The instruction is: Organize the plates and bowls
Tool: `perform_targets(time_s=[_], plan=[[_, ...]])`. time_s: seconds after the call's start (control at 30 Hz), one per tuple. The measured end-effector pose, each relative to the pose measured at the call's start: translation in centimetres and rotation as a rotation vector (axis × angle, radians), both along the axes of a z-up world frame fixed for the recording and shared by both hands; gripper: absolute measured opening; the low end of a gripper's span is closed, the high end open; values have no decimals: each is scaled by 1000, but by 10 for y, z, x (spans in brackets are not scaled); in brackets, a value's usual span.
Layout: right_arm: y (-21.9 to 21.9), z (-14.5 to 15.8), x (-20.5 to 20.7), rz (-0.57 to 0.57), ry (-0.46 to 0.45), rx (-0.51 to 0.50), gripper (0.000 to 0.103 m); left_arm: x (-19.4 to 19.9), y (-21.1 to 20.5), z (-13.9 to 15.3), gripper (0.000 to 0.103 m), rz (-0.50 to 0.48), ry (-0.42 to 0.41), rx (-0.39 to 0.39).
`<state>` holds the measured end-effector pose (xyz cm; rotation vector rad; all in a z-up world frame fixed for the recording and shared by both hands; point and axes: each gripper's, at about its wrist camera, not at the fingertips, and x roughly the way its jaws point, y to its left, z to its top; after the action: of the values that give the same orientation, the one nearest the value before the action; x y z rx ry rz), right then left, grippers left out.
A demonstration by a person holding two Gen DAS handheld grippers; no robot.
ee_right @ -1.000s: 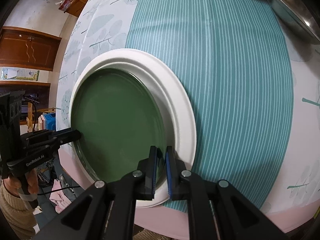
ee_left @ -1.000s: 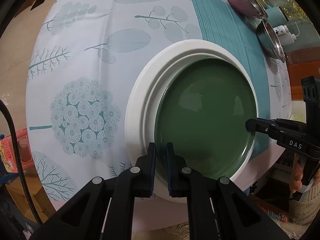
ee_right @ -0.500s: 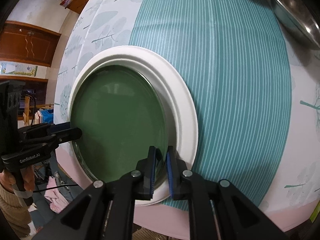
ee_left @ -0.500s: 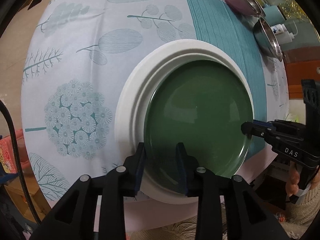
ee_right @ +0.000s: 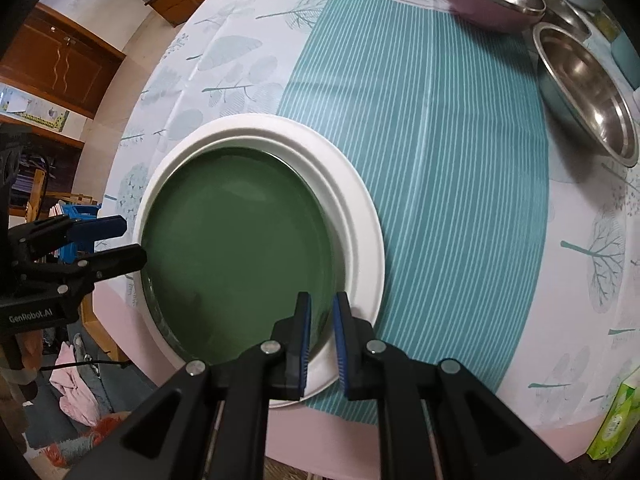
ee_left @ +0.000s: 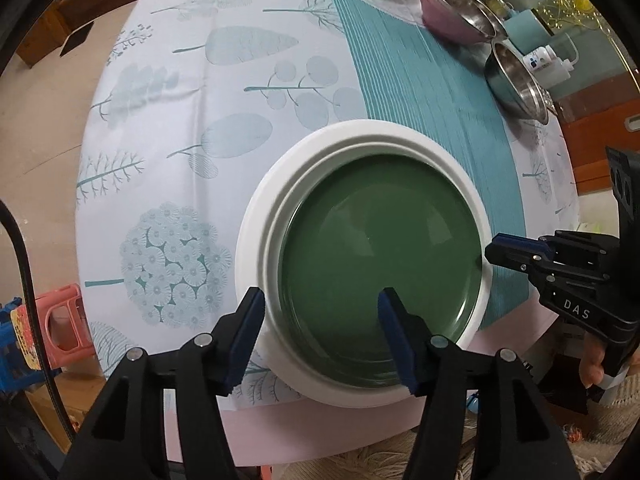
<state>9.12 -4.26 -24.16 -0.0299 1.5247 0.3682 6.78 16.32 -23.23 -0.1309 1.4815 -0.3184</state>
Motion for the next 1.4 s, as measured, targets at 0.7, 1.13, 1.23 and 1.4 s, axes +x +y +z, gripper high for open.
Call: perform_targets(time_s=[0.7,1.13,1.23,1.4], plan=[[-23,89,9,13,-156,21,13,11,-9,121,72,-101,-254,45],[-42,196,86,-23,-413,-91,34,96,-5,203,77,-179,-414,109],[-49,219,114,-50,-459,-130,34,124,-3,220,78,-190,-448,119],[-59,241,164,-86,-491,-190,35,179,-1,242,81,-203,-504,122]])
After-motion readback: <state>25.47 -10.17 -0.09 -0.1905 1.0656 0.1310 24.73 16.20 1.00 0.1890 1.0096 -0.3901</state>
